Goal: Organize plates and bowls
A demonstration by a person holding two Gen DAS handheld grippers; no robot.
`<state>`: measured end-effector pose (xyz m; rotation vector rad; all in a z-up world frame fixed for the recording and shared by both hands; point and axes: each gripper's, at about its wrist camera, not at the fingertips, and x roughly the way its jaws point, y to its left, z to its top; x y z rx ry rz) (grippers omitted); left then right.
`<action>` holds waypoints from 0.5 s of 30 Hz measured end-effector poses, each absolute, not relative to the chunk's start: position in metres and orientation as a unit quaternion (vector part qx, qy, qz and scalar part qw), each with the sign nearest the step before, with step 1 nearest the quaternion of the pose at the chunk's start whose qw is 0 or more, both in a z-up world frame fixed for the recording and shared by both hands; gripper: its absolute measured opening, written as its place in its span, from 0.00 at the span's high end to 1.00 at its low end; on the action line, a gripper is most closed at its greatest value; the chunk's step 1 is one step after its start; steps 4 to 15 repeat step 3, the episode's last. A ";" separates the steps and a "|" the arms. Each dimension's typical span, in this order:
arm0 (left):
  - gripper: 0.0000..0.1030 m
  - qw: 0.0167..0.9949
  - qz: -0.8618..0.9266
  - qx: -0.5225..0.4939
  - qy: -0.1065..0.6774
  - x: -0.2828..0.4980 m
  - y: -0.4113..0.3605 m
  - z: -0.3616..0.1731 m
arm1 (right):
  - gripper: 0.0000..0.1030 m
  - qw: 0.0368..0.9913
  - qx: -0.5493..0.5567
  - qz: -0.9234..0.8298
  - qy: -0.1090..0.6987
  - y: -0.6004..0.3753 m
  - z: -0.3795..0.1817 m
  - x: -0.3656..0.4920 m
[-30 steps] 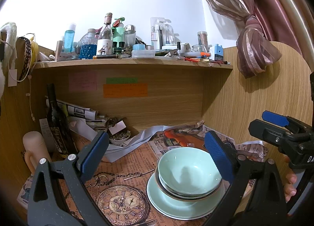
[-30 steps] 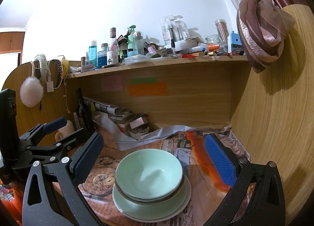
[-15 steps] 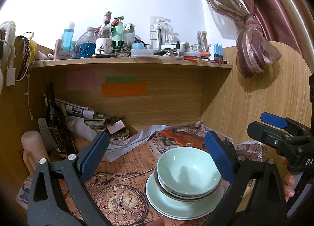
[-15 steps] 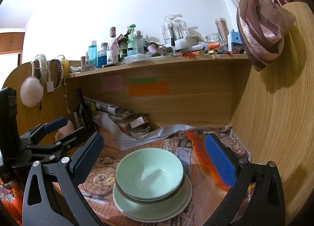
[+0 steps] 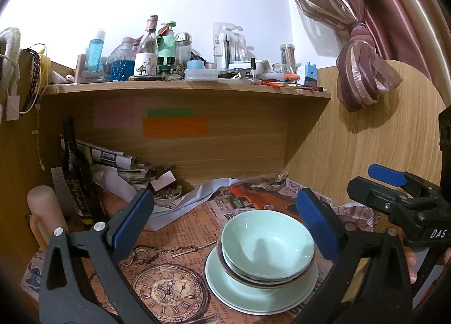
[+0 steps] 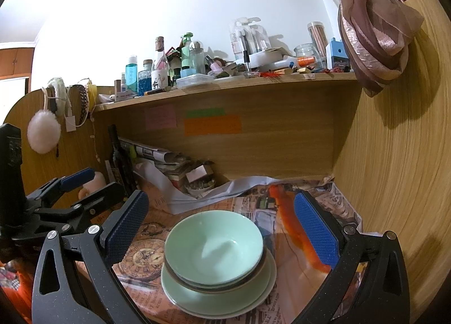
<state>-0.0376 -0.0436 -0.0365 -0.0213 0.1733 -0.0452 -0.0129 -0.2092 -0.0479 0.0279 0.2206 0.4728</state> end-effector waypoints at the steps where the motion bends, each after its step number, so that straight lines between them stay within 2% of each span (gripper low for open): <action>1: 0.00 0.996 -0.023 -0.009 0.087 -0.037 -0.045 -0.037 | 0.00 0.966 0.015 0.233 0.110 -0.209 -0.049 -0.012; 15: 0.00 0.996 -0.021 -0.007 0.089 -0.036 -0.046 -0.037 | 0.00 0.966 0.017 0.232 0.113 -0.209 -0.050 -0.011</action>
